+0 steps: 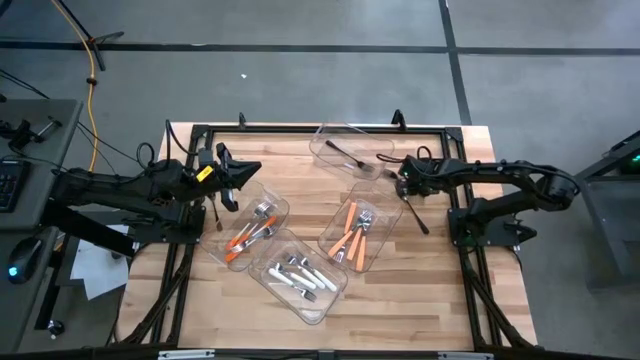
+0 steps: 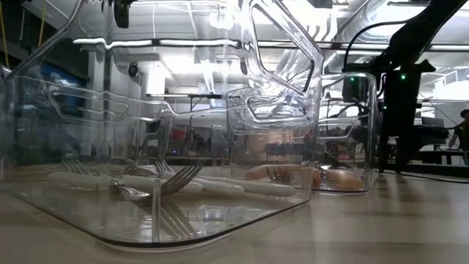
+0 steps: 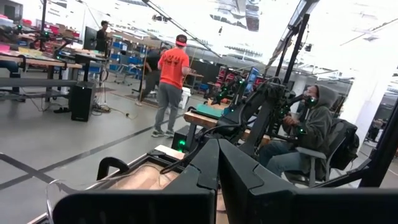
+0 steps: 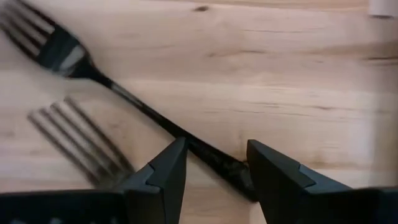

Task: Sort silverware by color (type)
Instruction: Put the black fork into the top transparent bin

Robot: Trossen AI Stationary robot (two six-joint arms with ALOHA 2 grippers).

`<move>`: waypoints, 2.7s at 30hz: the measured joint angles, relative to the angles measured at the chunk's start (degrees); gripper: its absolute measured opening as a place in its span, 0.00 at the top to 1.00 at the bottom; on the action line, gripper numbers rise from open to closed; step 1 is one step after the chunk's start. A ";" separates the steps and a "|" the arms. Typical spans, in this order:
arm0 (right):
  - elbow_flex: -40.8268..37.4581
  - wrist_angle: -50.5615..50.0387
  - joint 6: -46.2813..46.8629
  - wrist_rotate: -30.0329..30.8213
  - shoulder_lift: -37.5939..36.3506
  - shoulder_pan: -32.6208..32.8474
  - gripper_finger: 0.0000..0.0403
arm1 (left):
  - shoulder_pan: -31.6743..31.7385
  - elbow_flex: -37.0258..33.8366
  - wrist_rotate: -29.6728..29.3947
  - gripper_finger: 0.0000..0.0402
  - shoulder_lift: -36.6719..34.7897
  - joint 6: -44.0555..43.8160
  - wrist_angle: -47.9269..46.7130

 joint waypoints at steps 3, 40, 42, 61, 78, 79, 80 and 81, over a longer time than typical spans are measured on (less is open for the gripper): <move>-0.04 -0.38 3.16 0.91 0.04 0.00 0.62 | 0.01 0.00 0.00 1.00 0.00 0.02 -0.02; 15.73 -12.69 -34.22 -18.90 -7.39 -17.07 0.62 | 0.01 0.00 0.04 1.00 0.00 0.04 -0.07; 16.47 -12.69 -35.80 -19.97 -7.39 -18.24 0.62 | 0.02 0.00 0.04 1.00 0.00 0.04 -0.07; 17.27 -12.21 -41.98 -24.20 6.18 -20.36 0.62 | 0.02 0.00 0.07 1.00 0.00 -0.02 -0.07; 17.49 -11.05 -53.75 -19.59 18.95 -19.30 0.62 | 0.02 0.00 -0.34 1.00 0.00 0.02 -0.03; 17.53 -11.11 -53.60 -19.09 19.25 -19.06 0.62 | 0.02 0.00 -0.38 1.00 0.00 0.04 -0.03; 17.53 -11.10 -53.35 -18.68 19.52 -18.82 0.62 | 0.01 0.00 -0.45 1.00 0.00 0.07 -0.03; 17.51 -11.04 -53.11 -18.13 19.66 -18.59 0.62 | 0.02 0.00 -0.66 1.00 0.00 0.29 -0.04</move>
